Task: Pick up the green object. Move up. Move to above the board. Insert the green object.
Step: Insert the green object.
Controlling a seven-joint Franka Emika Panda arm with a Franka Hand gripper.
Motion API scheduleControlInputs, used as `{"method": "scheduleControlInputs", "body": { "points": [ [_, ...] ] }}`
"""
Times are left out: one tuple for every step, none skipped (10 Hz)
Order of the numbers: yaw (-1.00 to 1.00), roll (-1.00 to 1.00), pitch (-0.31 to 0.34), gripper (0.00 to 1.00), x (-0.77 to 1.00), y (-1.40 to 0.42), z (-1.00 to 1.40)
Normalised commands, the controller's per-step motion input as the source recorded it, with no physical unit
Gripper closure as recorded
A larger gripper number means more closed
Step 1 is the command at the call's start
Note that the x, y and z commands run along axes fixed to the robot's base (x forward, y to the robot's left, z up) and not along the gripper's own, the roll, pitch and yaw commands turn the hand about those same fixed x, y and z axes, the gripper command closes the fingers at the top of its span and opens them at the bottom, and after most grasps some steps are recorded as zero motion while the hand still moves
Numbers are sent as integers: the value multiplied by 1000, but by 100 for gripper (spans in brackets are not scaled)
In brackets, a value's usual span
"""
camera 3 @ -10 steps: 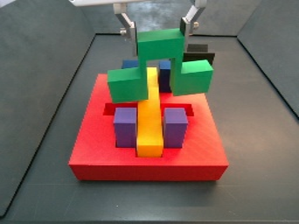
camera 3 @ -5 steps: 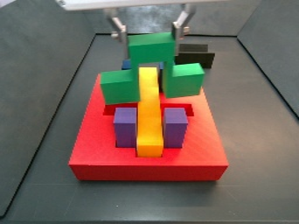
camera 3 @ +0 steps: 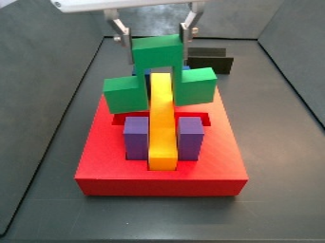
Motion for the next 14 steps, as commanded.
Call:
{"method": "scheduleControlInputs", "body": {
  "points": [
    [0, 0, -11, 100, 60, 0, -74],
    [0, 0, -19, 100, 0, 0, -109],
    [0, 0, -16, 100, 0, 0, -106],
    [0, 0, -11, 100, 0, 0, -97],
    [0, 0, -7, 100, 0, 0, -89],
    [0, 0, -10, 100, 20, 0, -106],
    [0, -24, -66, 100, 83, 0, -211],
    [0, -30, -76, 100, 209, 0, -231],
    [0, -39, -66, 100, 306, 0, -200],
    [0, -44, -59, 100, 334, 0, -174],
    [0, -17, -34, 100, 214, 0, -123],
    [0, 0, -20, 100, 137, 0, -106],
    [0, 0, -4, 100, 86, 0, -111],
    [0, 0, 0, 100, 31, 0, -114]
  ]
}}
